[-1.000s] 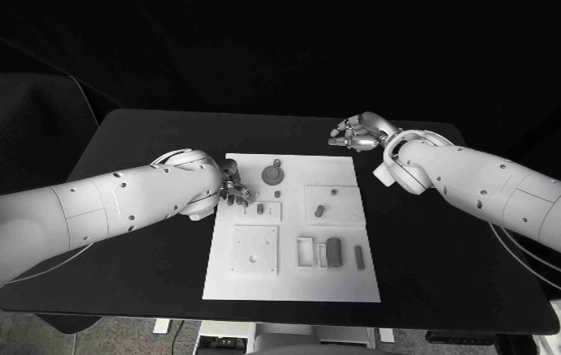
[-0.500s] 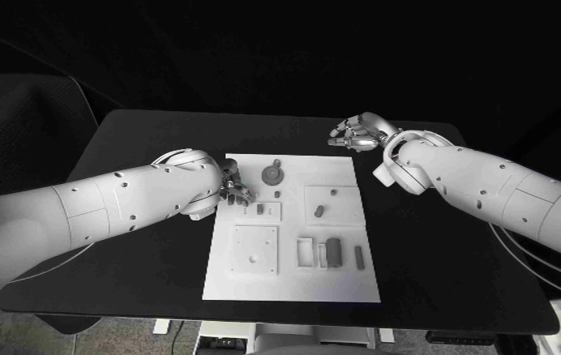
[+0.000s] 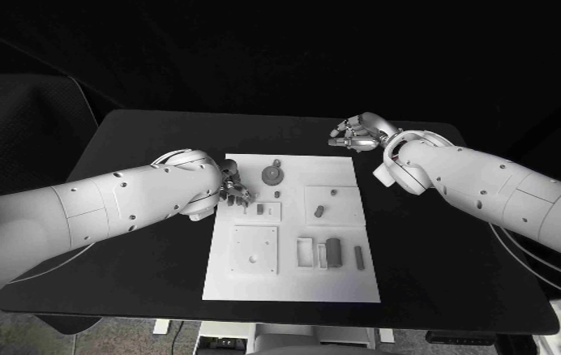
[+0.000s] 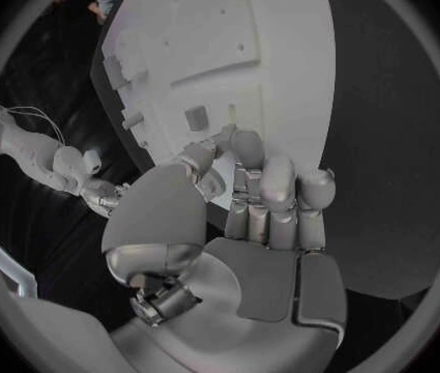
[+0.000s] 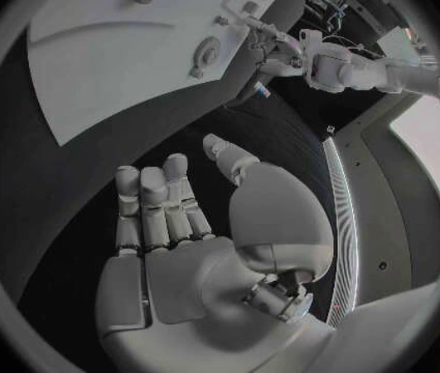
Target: Assemble the parts on the task board
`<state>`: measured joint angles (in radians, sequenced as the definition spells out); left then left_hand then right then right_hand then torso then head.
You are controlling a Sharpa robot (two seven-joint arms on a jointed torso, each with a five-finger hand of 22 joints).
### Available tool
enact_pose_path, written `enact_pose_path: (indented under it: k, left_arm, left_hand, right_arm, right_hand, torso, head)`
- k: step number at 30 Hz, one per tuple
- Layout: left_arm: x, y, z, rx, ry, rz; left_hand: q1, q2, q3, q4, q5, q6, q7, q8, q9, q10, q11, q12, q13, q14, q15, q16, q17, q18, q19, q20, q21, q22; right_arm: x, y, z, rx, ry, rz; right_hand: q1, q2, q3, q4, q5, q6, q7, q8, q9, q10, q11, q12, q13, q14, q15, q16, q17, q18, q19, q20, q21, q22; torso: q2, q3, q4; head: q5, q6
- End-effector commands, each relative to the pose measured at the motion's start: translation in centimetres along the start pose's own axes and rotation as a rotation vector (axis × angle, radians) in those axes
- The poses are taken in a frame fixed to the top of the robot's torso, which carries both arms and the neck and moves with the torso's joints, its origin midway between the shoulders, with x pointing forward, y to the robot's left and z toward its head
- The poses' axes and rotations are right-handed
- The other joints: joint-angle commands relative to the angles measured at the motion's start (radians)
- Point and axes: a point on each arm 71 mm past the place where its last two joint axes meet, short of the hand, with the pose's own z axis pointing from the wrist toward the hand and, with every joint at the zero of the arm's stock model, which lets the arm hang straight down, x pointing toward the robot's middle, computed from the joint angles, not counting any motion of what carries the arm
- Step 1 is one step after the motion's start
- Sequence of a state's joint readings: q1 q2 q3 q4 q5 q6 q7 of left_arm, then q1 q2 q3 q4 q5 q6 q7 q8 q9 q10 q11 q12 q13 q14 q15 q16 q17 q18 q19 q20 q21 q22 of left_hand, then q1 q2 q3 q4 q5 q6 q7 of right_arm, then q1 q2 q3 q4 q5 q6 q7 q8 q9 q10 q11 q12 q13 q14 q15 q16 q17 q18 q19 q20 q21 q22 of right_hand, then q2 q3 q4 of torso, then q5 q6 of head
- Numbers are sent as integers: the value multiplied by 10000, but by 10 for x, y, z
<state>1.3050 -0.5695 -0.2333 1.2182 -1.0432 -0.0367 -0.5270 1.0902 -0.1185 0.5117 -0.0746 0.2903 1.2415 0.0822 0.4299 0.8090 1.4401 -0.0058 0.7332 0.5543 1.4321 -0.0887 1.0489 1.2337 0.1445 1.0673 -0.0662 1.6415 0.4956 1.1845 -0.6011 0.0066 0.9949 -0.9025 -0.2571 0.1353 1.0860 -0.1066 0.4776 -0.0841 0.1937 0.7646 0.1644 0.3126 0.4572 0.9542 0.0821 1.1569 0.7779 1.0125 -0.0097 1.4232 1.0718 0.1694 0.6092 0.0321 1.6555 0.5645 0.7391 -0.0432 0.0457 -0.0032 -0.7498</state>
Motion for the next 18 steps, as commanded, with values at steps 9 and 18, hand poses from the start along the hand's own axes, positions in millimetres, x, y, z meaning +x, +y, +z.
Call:
enact_pose_path:
  k: [9, 18]
  left_arm:
    - [2, 1, 1, -68, 337, -154]
    - [5, 2, -1, -140, 574, -61]
  left_hand:
    - [772, 605, 810, -550, 371, 175, -27, 173, 200, 130, -93, 140, 43, 40, -86, 180, -9, 646, 60, -63, 114, 35]
    - [789, 599, 855, -561, 451, 224, -46, 224, 260, 191, -115, 181, 60, 81, -98, 248, 0, 653, 97, -70, 161, 57]
  right_arm:
    - [2, 1, 0, -58, 149, 9]
    - [1, 0, 0, -46, 147, 7]
  right_hand:
    - [-118, -14, 44, 30, -49, -14, 59, 52, -15, -77, 19, 39, -15, -74, -3, -24, -16, -116, -49, 10, 211, -11]
    - [-119, -14, 46, 29, -49, -15, 58, 53, -15, -77, 19, 40, -16, -74, -3, -24, -17, -116, -49, 10, 212, -12]
  torso:
    - [-1, 4, 2]
    - [-3, 1, 2]
  head:
    - [6, 0]
    - [3, -10]
